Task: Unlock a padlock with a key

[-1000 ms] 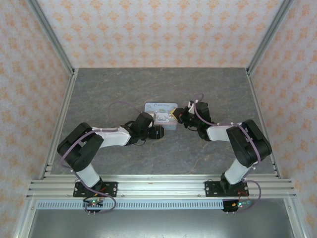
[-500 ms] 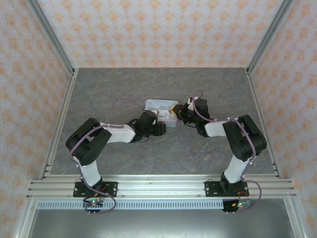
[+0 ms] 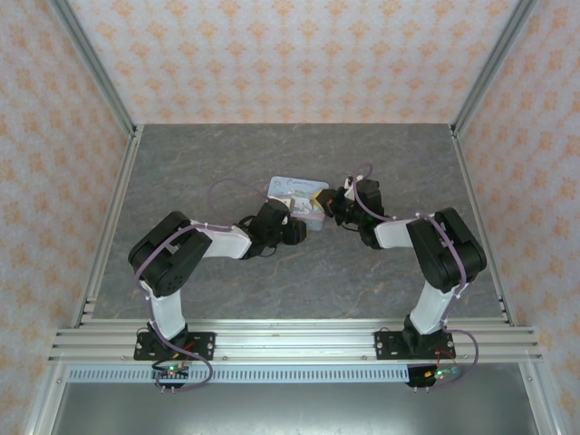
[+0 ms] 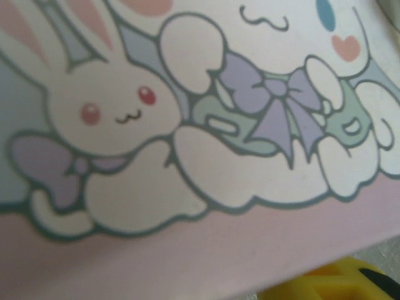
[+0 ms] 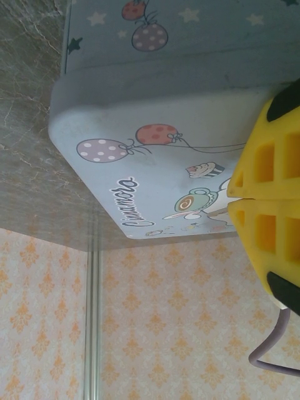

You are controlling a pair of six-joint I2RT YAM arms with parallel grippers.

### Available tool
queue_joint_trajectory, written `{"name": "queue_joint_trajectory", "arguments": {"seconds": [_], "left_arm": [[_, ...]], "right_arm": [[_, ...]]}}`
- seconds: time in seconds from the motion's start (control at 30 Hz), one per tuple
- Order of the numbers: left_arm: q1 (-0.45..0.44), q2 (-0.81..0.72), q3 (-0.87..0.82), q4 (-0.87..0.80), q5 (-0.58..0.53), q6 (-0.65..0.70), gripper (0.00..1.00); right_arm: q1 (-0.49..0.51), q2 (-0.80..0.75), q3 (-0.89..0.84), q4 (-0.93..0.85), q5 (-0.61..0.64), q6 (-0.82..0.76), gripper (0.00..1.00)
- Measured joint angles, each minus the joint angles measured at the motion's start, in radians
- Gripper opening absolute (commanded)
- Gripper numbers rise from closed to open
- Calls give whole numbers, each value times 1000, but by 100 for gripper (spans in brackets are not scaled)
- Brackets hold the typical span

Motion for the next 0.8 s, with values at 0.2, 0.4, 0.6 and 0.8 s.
{"name": "queue_joint_trajectory", "arguments": {"seconds": [0.2, 0.4, 0.6, 0.8], "left_arm": [[7, 6, -5, 61, 42, -59, 46], [29, 7, -31, 135, 72, -133, 46], [34, 34, -34, 194, 90, -179, 46], [37, 48, -74, 299, 104, -248, 46]], "right_arm": [[-2, 4, 0, 8, 0, 0, 0], [-3, 8, 0, 16, 0, 0, 0], [-5, 13, 0, 27, 1, 0, 0], [-7, 16, 0, 33, 0, 0, 0]]}}
